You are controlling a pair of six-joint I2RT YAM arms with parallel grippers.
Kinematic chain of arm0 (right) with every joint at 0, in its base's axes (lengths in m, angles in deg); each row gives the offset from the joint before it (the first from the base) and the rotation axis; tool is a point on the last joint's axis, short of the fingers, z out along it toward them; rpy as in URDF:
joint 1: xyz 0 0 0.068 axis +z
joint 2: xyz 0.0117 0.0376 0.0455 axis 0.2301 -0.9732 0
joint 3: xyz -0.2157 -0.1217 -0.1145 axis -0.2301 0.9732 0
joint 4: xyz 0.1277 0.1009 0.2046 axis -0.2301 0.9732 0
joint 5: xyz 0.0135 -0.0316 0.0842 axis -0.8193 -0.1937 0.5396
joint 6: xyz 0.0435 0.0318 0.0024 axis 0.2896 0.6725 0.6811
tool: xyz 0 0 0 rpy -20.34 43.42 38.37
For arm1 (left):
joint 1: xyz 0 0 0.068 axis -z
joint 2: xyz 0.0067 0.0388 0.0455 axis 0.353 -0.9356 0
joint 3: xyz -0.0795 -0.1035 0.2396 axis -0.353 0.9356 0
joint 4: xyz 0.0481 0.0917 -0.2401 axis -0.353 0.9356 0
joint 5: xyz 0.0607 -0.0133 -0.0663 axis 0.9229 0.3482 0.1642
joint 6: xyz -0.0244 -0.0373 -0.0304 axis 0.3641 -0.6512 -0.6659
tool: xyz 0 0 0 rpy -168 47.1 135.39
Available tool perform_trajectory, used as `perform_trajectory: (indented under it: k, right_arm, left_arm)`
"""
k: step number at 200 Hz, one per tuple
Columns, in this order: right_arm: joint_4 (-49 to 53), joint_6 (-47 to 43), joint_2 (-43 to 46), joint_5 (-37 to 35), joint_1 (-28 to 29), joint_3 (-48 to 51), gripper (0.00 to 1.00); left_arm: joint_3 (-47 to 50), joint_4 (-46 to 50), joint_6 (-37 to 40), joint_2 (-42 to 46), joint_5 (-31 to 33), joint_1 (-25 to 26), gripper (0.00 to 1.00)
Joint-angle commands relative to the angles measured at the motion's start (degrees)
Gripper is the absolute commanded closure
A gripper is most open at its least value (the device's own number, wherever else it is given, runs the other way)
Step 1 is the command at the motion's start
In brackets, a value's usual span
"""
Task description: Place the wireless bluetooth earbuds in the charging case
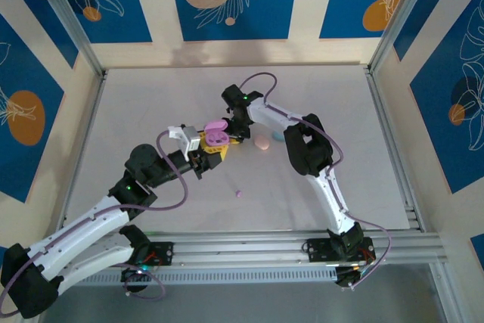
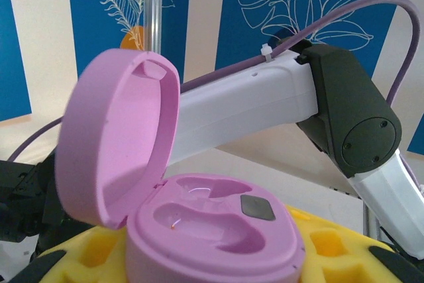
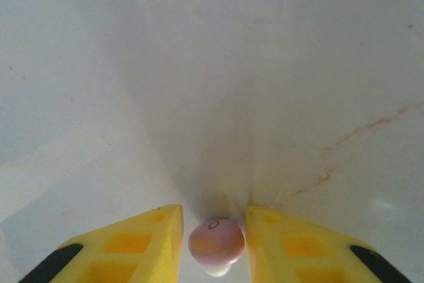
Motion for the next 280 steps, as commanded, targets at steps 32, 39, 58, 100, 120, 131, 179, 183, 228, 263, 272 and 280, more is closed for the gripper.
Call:
perform_trajectory:
  k: [32,39,58,100,120,131,179,183,228,263,272,280]
  right_arm:
    - [4.7,-4.8,-3.3,-2.5,2.6,-5.2,0.7]
    - [5.3,-5.4,-3.7,-3.1,2.9,-6.0,0.7]
    - [7.2,-6.3,-4.9,-4.5,3.4,-7.9,0.7]
    - [10.2,-9.1,-6.8,-8.2,4.5,-10.6,0.74]
    - [11.1,-10.7,-7.6,-9.2,4.9,-11.8,0.75]
    - [12.2,-11.8,-8.0,-9.3,5.1,-12.7,0.75]
    - [14.5,-16.9,-8.4,-9.6,6.0,-14.7,0.73]
    - [14.7,-17.3,-8.5,-9.7,6.1,-14.8,0.73]
    - [16.4,-21.9,-9.4,-9.7,6.3,-16.1,0.73]
    - [17.4,-23.1,-10.6,-10.8,6.7,-17.2,0.75]
    - [17.3,-22.9,-10.7,-10.7,6.7,-17.3,0.76]
    - [17.4,-22.8,-10.8,-10.8,6.6,-17.5,0.76]
  left_arm:
    - [-2.0,-0.4,0.4,0.0,0.2,0.3,0.79]
    - [-1.9,-0.4,0.4,0.1,0.3,0.3,0.79]
    - [-1.8,-0.4,0.3,0.2,0.4,0.3,0.79]
    - [-1.7,-0.1,0.3,0.8,0.6,0.3,0.79]
    - [-1.7,-0.1,0.2,0.8,0.6,0.3,0.79]
    - [-1.7,-0.1,0.2,0.8,0.5,0.3,0.79]
    - [-1.7,-0.2,0.0,0.9,0.5,0.3,0.79]
    - [-1.7,-0.2,-0.1,0.9,0.5,0.3,0.79]
    - [-1.7,-0.4,-0.3,0.8,0.5,0.3,0.79]
    - [-1.7,-0.7,-0.4,0.7,0.4,0.3,0.79]
    - [-1.7,-0.7,-0.5,0.6,0.3,0.3,0.79]
    - [-1.7,-0.7,-0.5,0.6,0.3,0.3,0.79]
